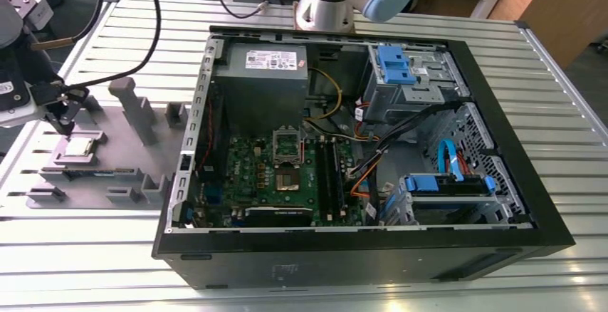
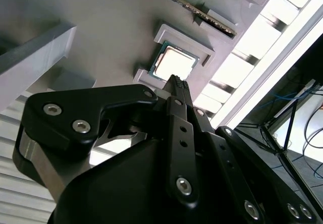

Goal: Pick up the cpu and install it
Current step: 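Reach for the cpu, then pick up the cpu and move it towards the insertion slot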

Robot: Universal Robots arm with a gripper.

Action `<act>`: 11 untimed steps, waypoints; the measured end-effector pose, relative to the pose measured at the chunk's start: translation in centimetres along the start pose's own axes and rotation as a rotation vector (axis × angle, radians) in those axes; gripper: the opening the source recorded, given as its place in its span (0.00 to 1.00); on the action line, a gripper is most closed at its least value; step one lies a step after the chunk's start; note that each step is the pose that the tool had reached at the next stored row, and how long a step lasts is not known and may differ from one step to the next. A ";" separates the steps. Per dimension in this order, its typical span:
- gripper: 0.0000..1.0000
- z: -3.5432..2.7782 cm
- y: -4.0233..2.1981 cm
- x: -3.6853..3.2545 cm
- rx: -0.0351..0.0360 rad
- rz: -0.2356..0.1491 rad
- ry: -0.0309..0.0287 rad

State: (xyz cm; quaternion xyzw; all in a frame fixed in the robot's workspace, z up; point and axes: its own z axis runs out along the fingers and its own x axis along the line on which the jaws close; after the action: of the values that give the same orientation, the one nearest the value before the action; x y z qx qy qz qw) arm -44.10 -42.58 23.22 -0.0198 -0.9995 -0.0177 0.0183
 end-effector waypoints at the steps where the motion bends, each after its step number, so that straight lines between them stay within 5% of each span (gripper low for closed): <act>1: 0.11 0.05 0.00 0.00 0.0001 0.000 0.0001; 11: 0.11 0.31 -0.01 -0.01 0.0002 0.000 0.0003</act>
State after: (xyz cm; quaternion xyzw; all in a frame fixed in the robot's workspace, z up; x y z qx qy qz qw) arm -44.10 -42.58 22.91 -0.0198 -0.9995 -0.0176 0.0185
